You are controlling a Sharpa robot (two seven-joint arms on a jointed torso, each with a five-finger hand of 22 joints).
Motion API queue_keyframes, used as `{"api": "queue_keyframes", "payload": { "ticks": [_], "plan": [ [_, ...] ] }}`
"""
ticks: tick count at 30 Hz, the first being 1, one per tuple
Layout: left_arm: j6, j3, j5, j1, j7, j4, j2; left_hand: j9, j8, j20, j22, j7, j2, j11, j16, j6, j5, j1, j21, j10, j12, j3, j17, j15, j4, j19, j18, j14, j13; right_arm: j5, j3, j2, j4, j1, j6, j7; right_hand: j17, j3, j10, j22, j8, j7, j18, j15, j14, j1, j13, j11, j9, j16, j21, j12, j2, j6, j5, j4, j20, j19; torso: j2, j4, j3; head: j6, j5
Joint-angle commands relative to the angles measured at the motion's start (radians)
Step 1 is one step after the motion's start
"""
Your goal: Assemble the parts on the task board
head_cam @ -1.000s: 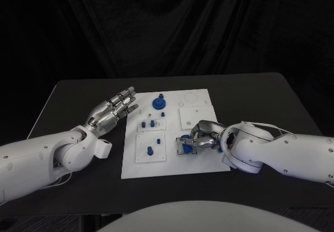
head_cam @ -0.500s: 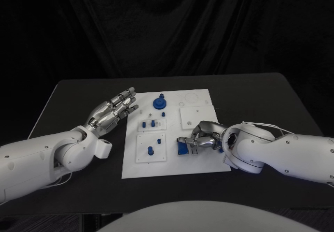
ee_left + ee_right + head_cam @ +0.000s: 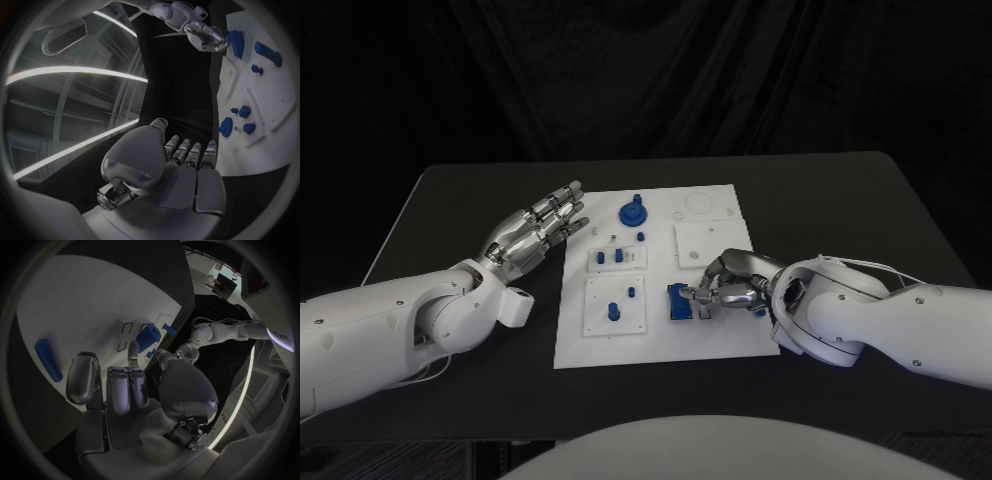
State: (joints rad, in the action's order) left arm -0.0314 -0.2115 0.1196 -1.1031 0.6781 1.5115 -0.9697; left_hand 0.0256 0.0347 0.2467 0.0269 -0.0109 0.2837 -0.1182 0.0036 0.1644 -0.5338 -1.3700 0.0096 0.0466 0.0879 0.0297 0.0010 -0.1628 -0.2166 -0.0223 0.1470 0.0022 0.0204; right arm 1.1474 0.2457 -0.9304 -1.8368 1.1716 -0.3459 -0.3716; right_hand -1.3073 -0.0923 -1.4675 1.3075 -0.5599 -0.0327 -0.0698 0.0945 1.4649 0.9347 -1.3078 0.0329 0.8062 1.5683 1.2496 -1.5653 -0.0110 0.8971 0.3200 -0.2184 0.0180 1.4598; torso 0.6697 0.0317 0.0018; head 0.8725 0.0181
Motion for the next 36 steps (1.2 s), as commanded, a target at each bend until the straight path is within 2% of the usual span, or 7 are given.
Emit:
{"api": "queue_keyframes", "payload": {
  "ticks": [1, 4, 5, 8, 11, 30, 36],
  "plan": [
    [-0.016, 0.001, 0.0, 0.002, 0.071, 0.0, 0.001, 0.001, -0.001, 0.007, 0.001, -0.007, -0.002, -0.005, -0.004, -0.002, -0.006, -0.01, 0.005, -0.004, 0.002, -0.007, -0.001, -0.006, 0.0, 0.003, 0.01, -0.002, 0.0, -0.008, -0.001, -0.007, -0.011, 0.001, -0.003, 0.026, -0.264, 0.009, -0.103, 0.169, -0.024, 0.003, -0.001, 0.001, 0.106, 0.015, -0.263, 0.005, 0.027, 0.003, 0.002, -0.005, 0.001, -0.005, 0.0, 0.007, -0.002, 0.006, -0.001, -0.0014, 0.0005, 0.0, -0.004],
    [-0.016, 0.001, 0.0, 0.003, 0.07, 0.0, 0.0, 0.001, -0.001, 0.007, 0.001, -0.007, -0.002, -0.005, -0.004, -0.003, -0.006, -0.01, 0.005, -0.004, 0.002, -0.008, -0.001, -0.006, 0.0, 0.003, 0.01, -0.002, 0.0, -0.009, 0.0, -0.013, -0.017, 0.001, 0.007, 0.027, -0.264, 0.027, -0.103, 0.169, -0.079, 0.011, -0.002, 0.006, 0.106, 0.029, -0.263, 0.012, 0.086, 0.003, 0.001, -0.005, 0.006, -0.016, -0.005, 0.01, -0.007, 0.006, -0.002, -0.0019, 0.0001, 0.0, -0.005],
    [-0.016, 0.001, 0.0, 0.003, 0.07, 0.0, -0.001, 0.001, -0.001, 0.008, 0.001, -0.007, -0.002, -0.005, -0.004, -0.003, -0.006, -0.01, 0.005, -0.004, 0.001, -0.011, -0.001, -0.007, 0.003, 0.003, 0.009, -0.002, 0.0, -0.009, 0.0, -0.014, -0.019, 0.001, 0.014, 0.025, -0.264, 0.037, -0.103, 0.169, -0.115, 0.017, -0.002, 0.01, 0.106, 0.037, -0.263, 0.016, 0.124, 0.003, 0.001, -0.005, 0.007, -0.02, -0.012, 0.012, -0.01, 0.006, -0.002, -0.0016, -0.0003, 0.0, -0.004],
    [-0.016, 0.001, 0.0, 0.003, 0.069, 0.0, 0.0, 0.001, -0.001, 0.008, 0.001, -0.007, -0.002, -0.005, -0.004, -0.003, -0.006, -0.01, 0.005, -0.004, 0.001, -0.011, -0.001, -0.007, 0.003, 0.003, 0.009, -0.002, 0.0, -0.009, 0.0, -0.014, -0.02, 0.001, 0.037, 0.019, -0.264, 0.063, -0.103, 0.169, -0.182, 0.027, -0.002, 0.018, 0.106, 0.044, -0.263, 0.026, 0.201, 0.003, 0.001, -0.005, 0.015, -0.041, -0.03, 0.006, -0.017, 0.007, -0.001, -0.0009, -0.0005, 0.0, -0.003],
    [-0.017, 0.001, 0.0, 0.004, 0.069, -0.001, 0.001, 0.001, -0.001, 0.008, 0.001, -0.007, -0.002, -0.005, -0.004, -0.003, -0.006, -0.01, 0.005, -0.004, 0.001, -0.011, -0.001, -0.007, 0.003, 0.003, 0.009, -0.002, 0.0, -0.009, 0.0, -0.011, -0.017, 0.001, 0.056, 0.014, -0.264, 0.072, -0.103, 0.169, -0.206, 0.031, -0.002, 0.021, 0.106, 0.049, -0.263, 0.03, 0.228, 0.003, 0.001, -0.005, 0.019, -0.044, -0.038, 0.004, -0.02, 0.006, 0.0, 0.0006, -0.0006, 0.0, -0.003],
    [-0.025, 0.001, 0.0, 0.005, 0.06, -0.004, 0.003, 0.001, -0.001, 0.009, 0.002, -0.008, -0.002, -0.006, -0.004, -0.003, -0.004, -0.009, 0.005, -0.004, 0.002, -0.014, -0.001, -0.009, 0.004, 0.002, 0.009, -0.002, 0.0, -0.009, 0.001, 0.001, 0.0, 0.0, 0.077, 0.01, -0.264, 0.089, -0.103, 0.168, -0.237, 0.038, -0.002, 0.027, 0.106, 0.051, -0.263, 0.036, 0.266, 0.003, -0.002, -0.005, 0.026, -0.047, -0.056, -0.004, -0.025, 0.006, 0.002, 0.002, -0.0016, 0.0, -0.003],
    [-0.028, 0.001, 0.0, 0.006, 0.059, -0.006, 0.005, 0.001, -0.001, 0.009, 0.002, -0.008, -0.002, -0.006, -0.004, -0.003, -0.004, -0.009, 0.005, -0.004, 0.002, -0.014, -0.001, -0.009, 0.004, 0.002, 0.009, -0.002, 0.0, -0.003, 0.001, 0.005, 0.008, 0.0, 0.079, 0.001, -0.264, 0.085, -0.103, 0.168, -0.245, 0.042, -0.002, 0.03, 0.106, 0.1, -0.263, 0.039, 0.284, 0.003, -0.003, -0.005, 0.026, -0.056, -0.037, 0.026, -0.029, 0.005, 0.002, 0.0026, -0.0016, 0.0, -0.006]
  ]
}}
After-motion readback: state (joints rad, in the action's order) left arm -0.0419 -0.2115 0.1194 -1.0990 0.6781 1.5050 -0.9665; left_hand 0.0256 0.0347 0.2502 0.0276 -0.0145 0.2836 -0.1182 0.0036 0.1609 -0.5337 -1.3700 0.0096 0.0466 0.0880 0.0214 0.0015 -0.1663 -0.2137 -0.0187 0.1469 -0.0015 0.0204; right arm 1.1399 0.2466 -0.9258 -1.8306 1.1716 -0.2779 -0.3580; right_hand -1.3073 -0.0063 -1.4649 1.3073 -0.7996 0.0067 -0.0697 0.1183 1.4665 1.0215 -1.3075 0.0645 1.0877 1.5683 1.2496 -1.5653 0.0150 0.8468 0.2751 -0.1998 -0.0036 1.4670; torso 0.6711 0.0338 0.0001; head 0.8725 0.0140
